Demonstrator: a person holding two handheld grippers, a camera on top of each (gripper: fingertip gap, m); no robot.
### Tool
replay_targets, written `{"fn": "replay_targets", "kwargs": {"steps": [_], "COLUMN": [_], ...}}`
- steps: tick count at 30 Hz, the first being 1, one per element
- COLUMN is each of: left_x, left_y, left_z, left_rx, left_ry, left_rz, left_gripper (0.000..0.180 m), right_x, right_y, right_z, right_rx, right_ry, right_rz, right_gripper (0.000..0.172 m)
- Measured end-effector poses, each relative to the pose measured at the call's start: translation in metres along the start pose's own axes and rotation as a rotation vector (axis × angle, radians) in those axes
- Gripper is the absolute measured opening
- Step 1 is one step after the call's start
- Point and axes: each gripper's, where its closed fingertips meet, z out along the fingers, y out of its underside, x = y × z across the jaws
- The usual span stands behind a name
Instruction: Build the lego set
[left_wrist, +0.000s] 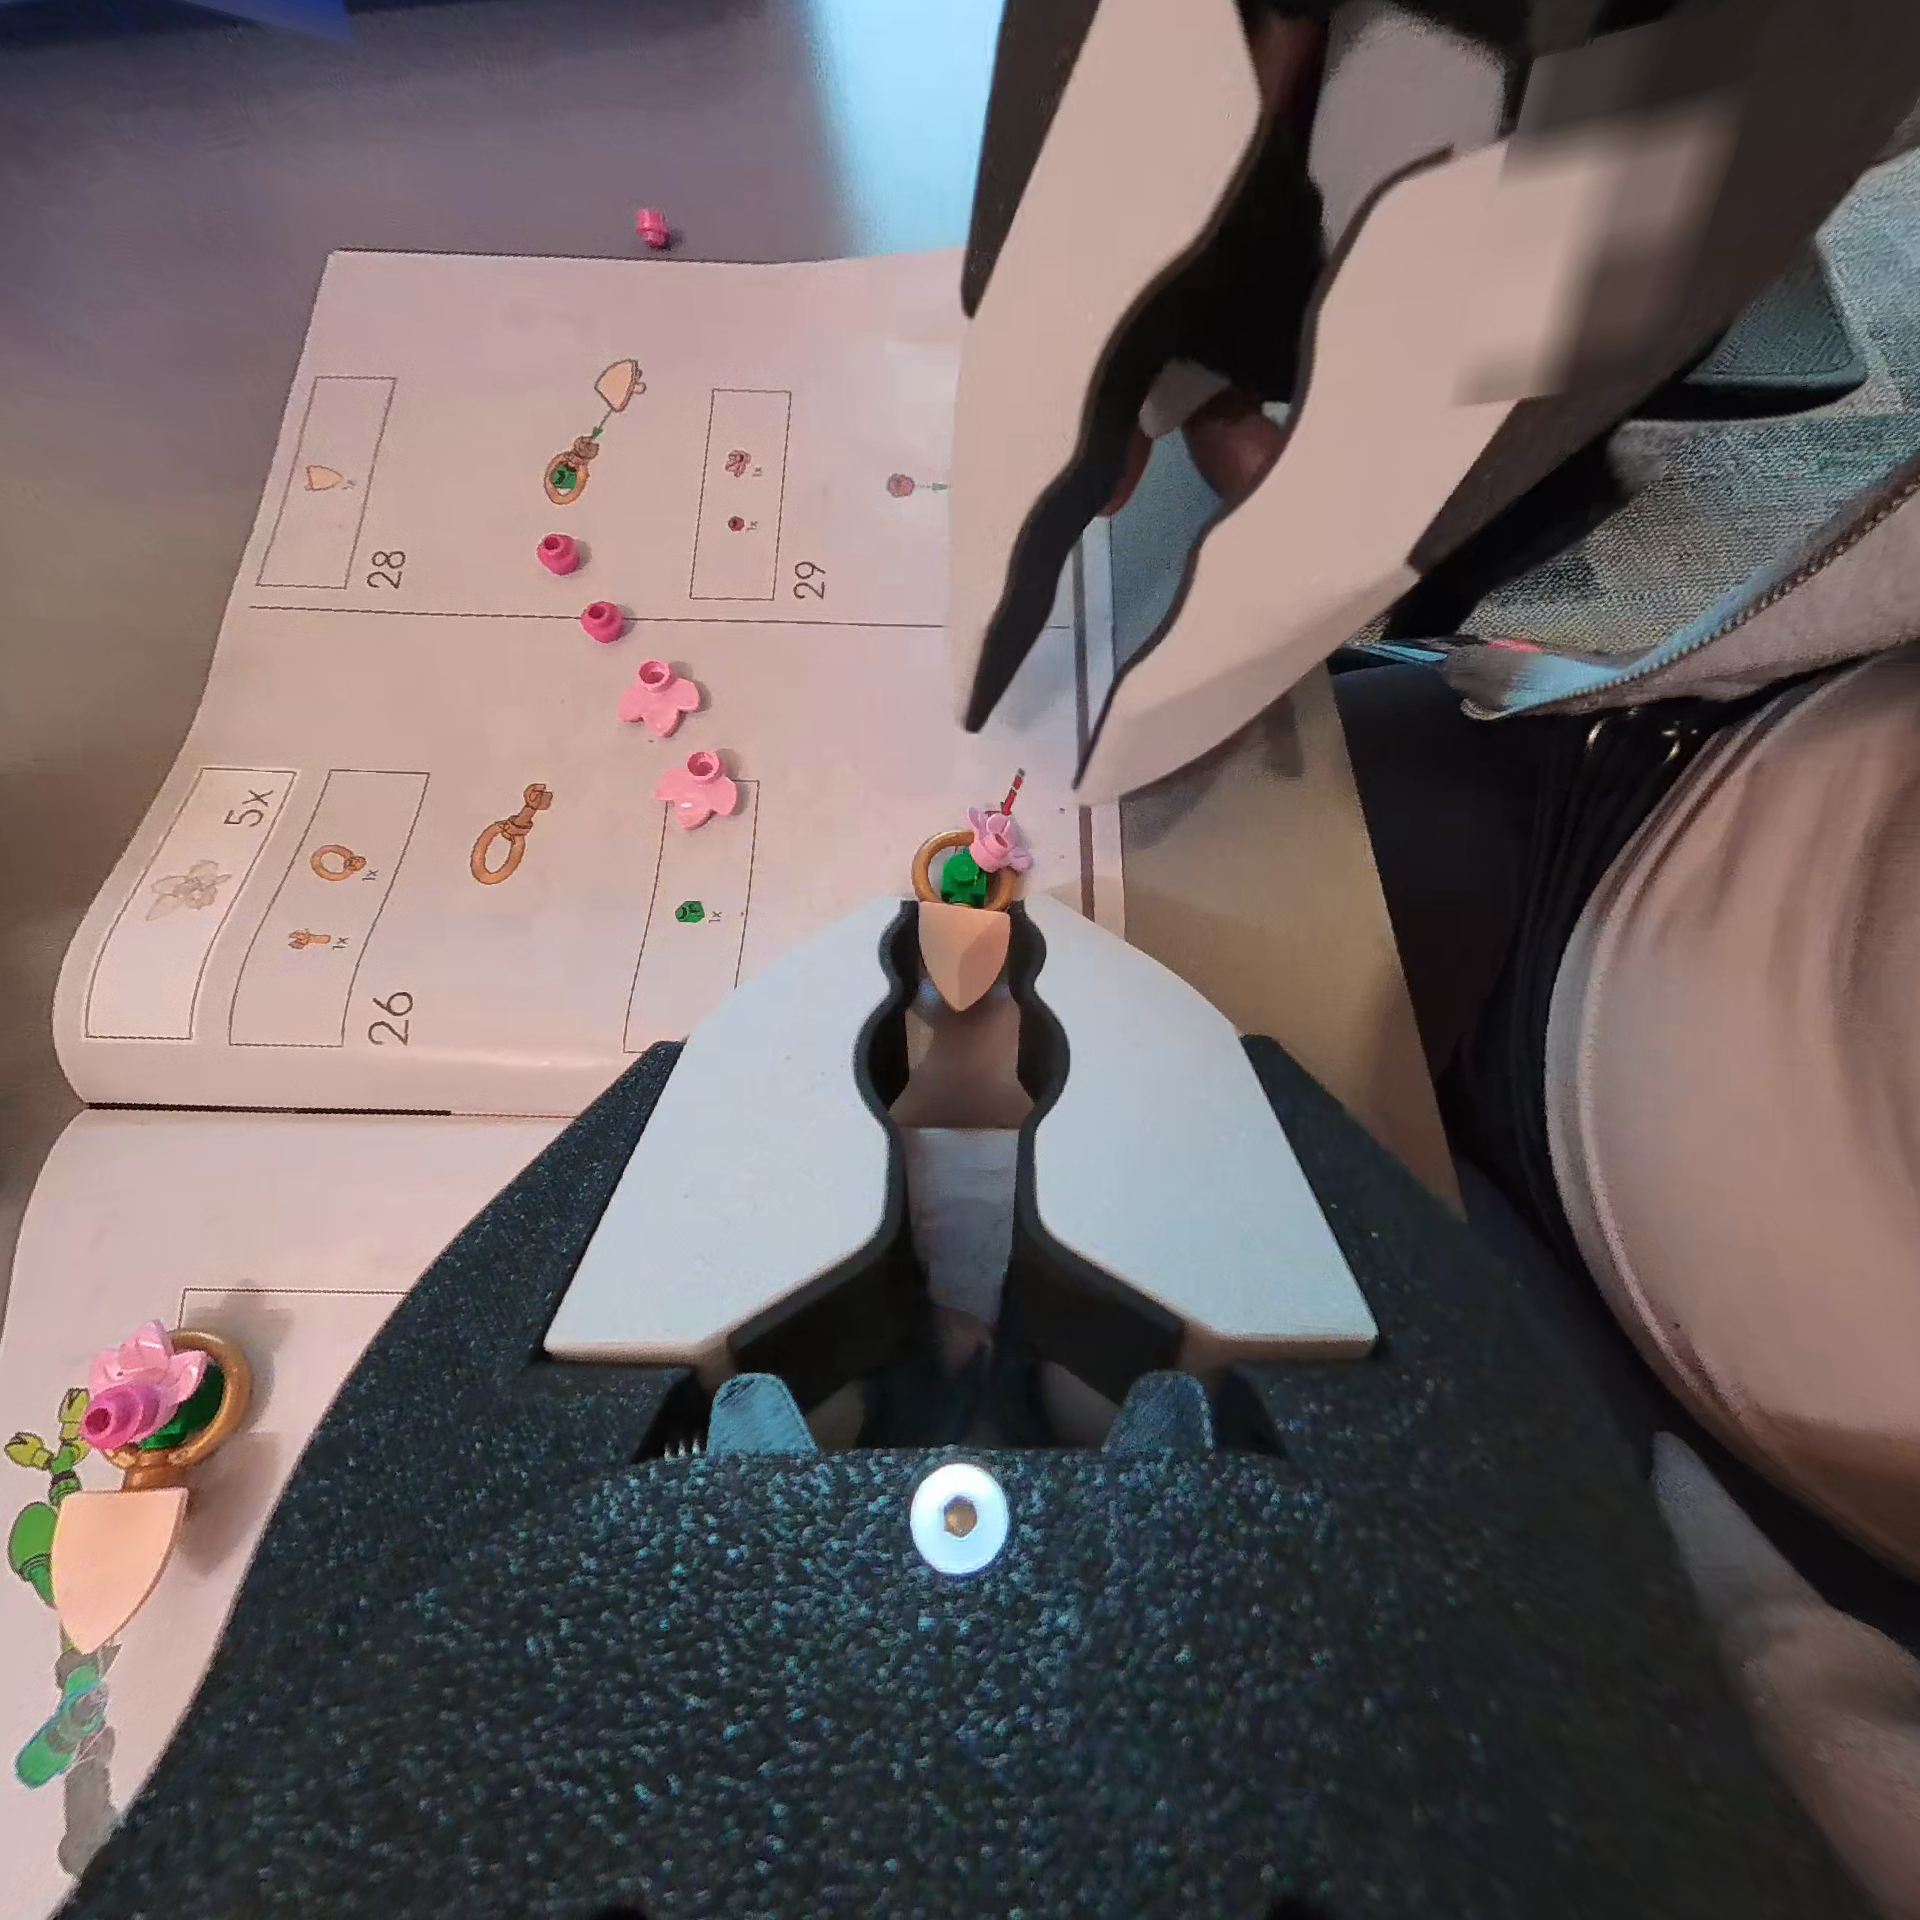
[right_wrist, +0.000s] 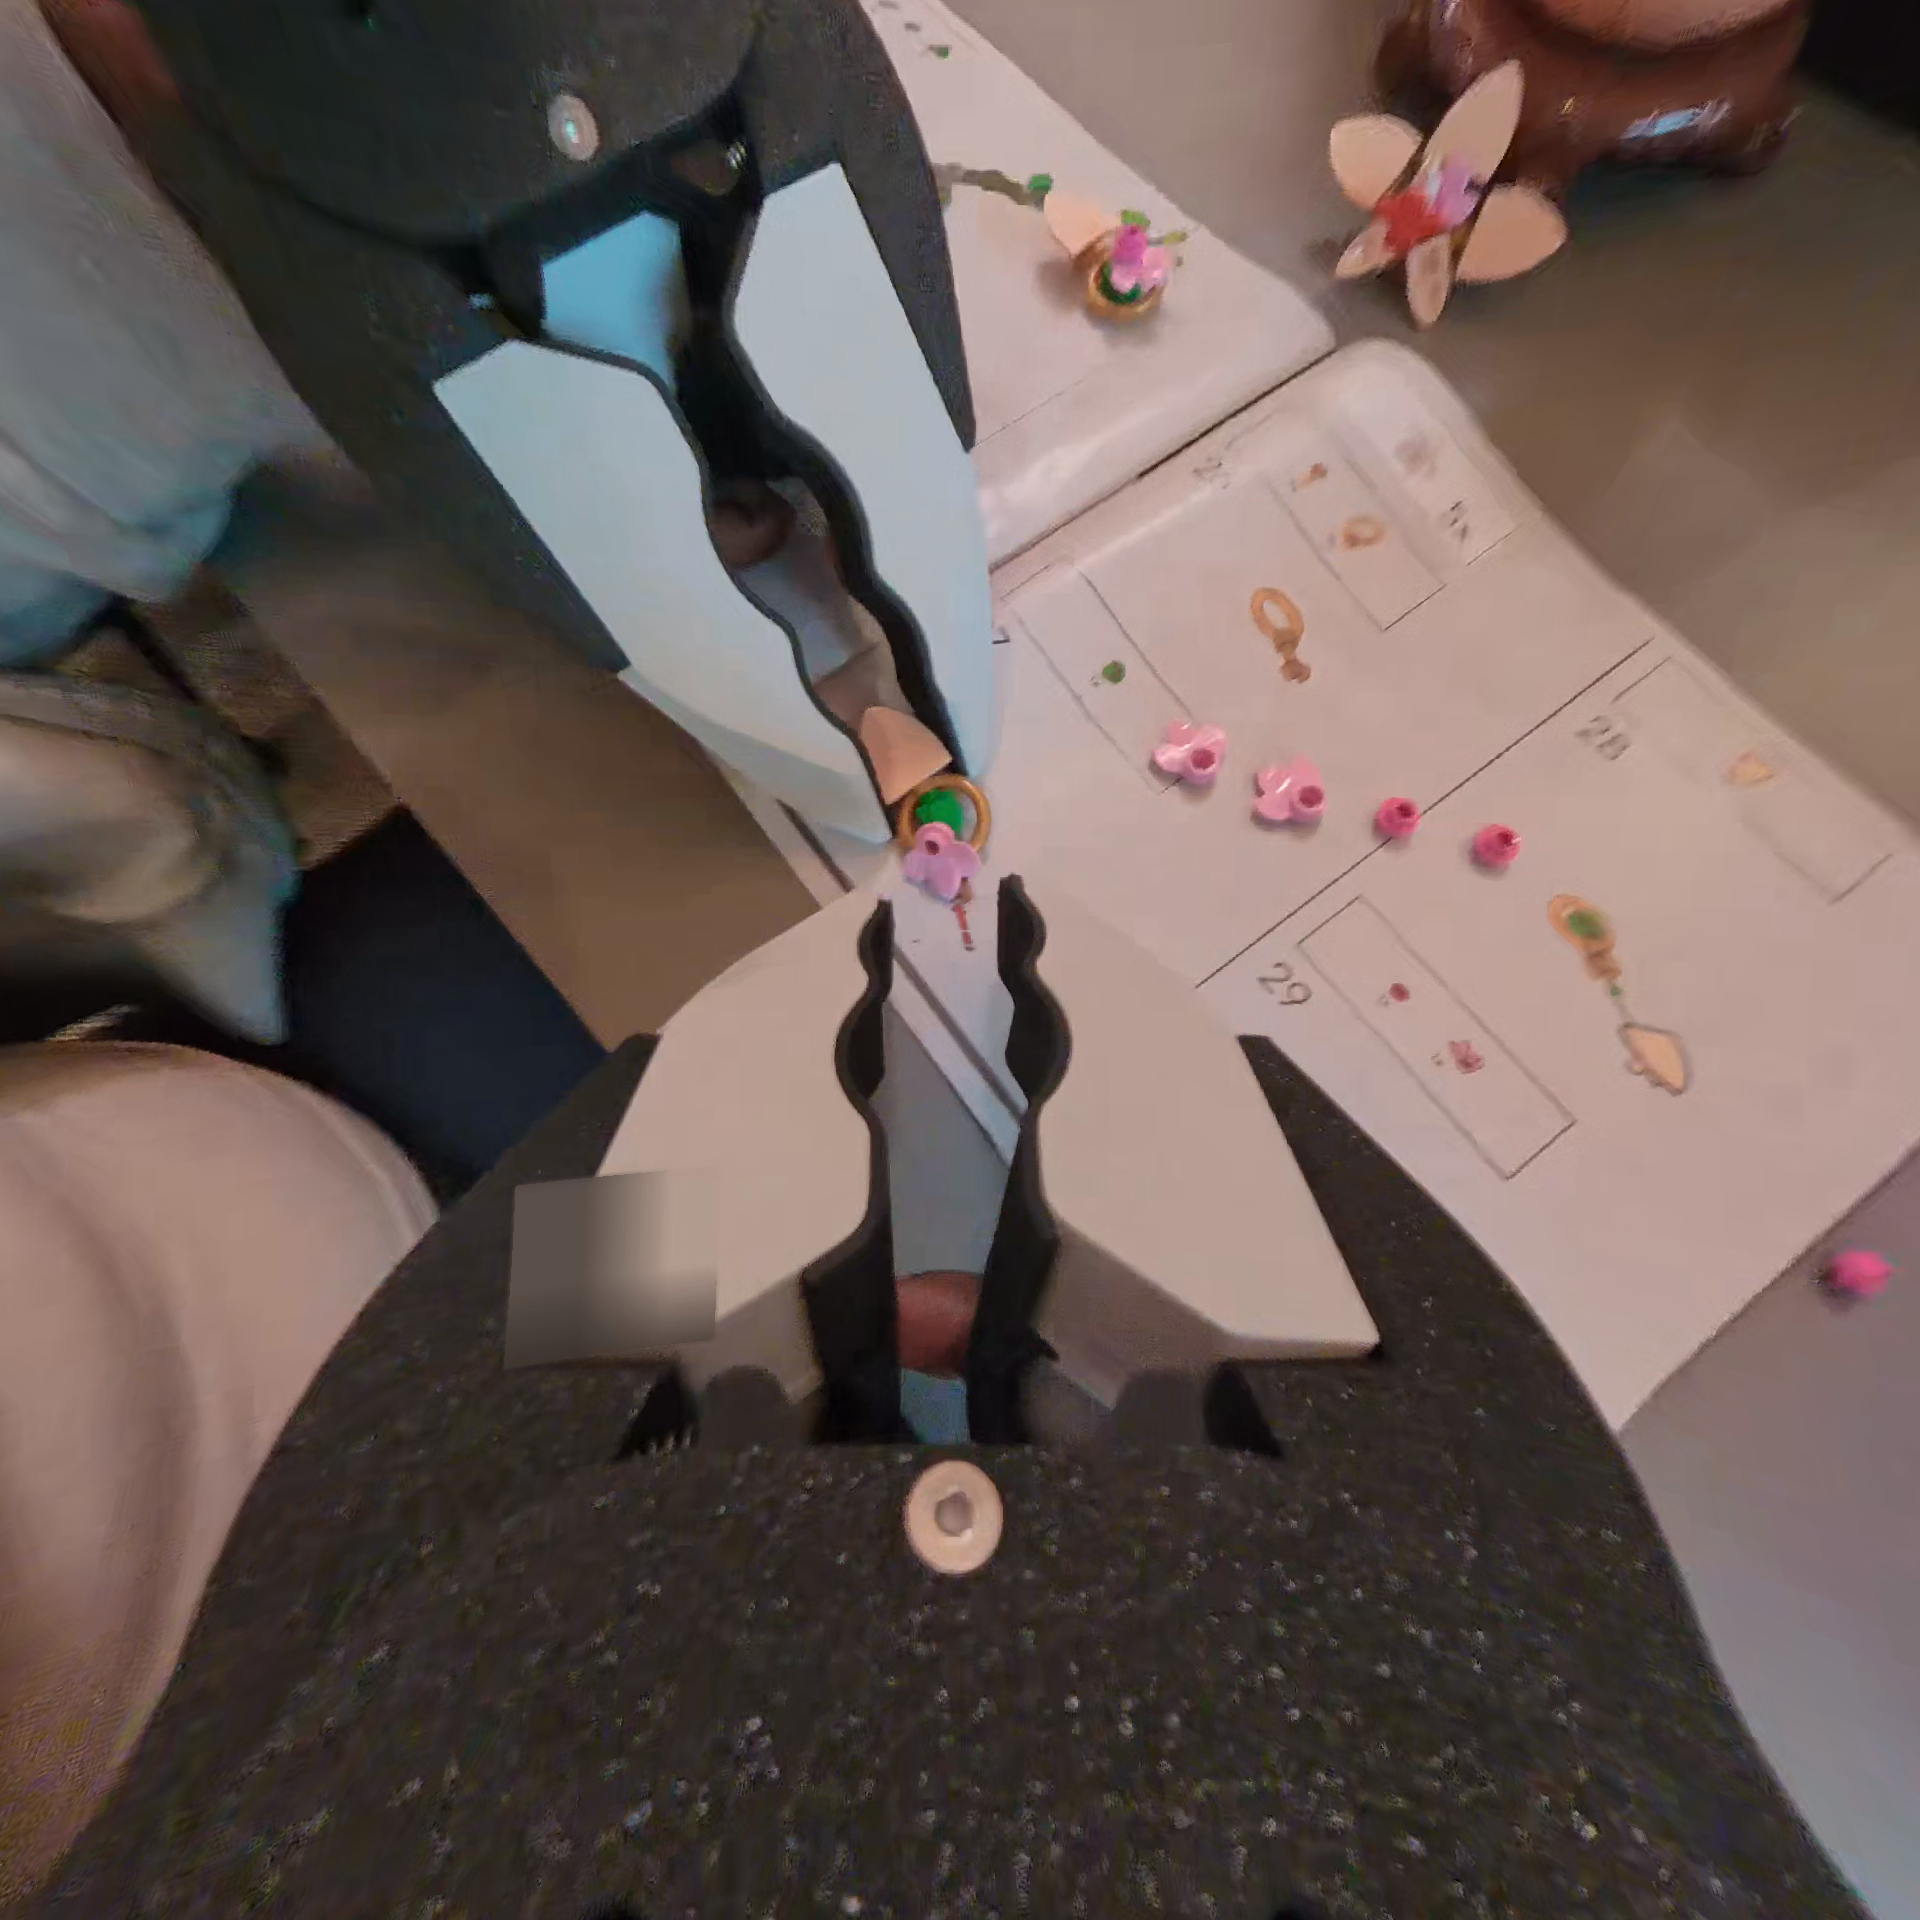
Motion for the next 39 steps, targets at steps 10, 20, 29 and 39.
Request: {"fn": "replay_targets", "kwargs": {"steps": [10,20,29,39], "left_x": [0.0,0.001,0.001,0.001], "left_y": [0.0,0.0,0.0,0.0], "left_z": [0.0,0.0,0.0,0.0], "left_rx": [0.0,0.0,0.0,0.0], "left_ry": [-0.001,0.0,0.002,0.003], "left_rz": [0.003,0.008,0.007,0.006], "left_gripper": [0.016,0.016,0.016,0.016], "right_x": [-0.001,-0.001,0.001,0.002], "right_y": [0.001,-0.002,-0.001,0.0], "right_z": [0.013,0.014,0.014,0.018], "right_rx": [-0.008,0.0,-0.011,-0.073], "right_ry": [0.168,0.117,0.081,-0.095], "right_rz": [-0.125,-0.128,-0.184,-0.274], "right_gripper": [0.011,0.012,0.018,0.016]}}
